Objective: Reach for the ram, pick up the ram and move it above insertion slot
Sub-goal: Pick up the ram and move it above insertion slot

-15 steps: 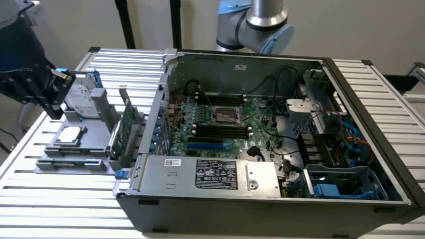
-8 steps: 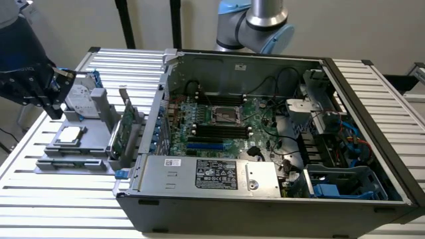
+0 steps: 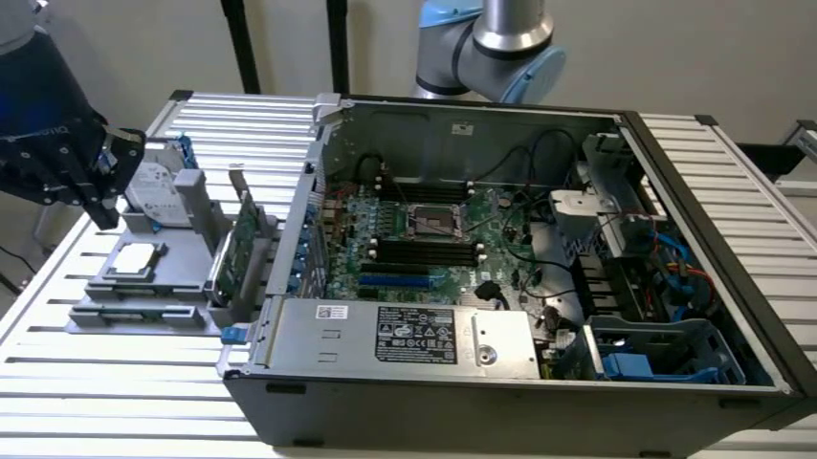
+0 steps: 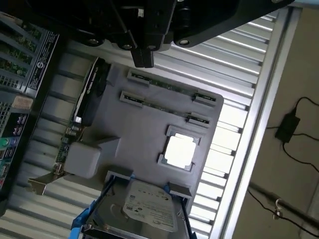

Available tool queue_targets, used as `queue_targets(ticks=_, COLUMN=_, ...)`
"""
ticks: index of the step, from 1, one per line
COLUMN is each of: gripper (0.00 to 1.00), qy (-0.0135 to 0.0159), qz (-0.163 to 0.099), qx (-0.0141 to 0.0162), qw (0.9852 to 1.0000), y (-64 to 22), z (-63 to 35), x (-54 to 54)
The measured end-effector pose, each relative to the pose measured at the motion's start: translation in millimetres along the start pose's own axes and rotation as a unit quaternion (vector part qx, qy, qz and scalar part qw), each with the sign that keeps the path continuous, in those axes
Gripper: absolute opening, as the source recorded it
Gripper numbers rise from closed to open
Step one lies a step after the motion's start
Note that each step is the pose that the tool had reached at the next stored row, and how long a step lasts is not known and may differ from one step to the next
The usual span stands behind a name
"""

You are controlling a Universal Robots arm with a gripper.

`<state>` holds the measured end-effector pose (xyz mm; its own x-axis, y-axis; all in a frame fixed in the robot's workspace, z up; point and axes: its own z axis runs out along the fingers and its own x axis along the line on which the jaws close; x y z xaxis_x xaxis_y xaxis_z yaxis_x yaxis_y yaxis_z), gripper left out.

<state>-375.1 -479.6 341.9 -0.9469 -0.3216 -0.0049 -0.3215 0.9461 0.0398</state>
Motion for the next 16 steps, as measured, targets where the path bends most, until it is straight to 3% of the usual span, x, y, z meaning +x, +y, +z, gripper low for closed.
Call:
queue_targets(ticks=4, gripper=0.11, qy=0.0015, qz=-0.036, qx=-0.0002, qw=0.9993, y=0.0, z=0.0, x=0.0)
queue_targets(ticks=8, gripper=0.11, qy=0.0029, qz=-0.073, qx=-0.0004, qw=0.9973, y=0.0, z=0.0, x=0.0)
queue_targets(ticks=12, gripper=0.11, qy=0.0043, qz=-0.108, qx=-0.0006, qw=0.9941, y=0.0, z=0.0, x=0.0)
queue_targets(ticks=16, gripper=0.11, qy=0.0058, qz=-0.145, qx=-0.0008, qw=0.9894, y=0.0, z=0.0, x=0.0)
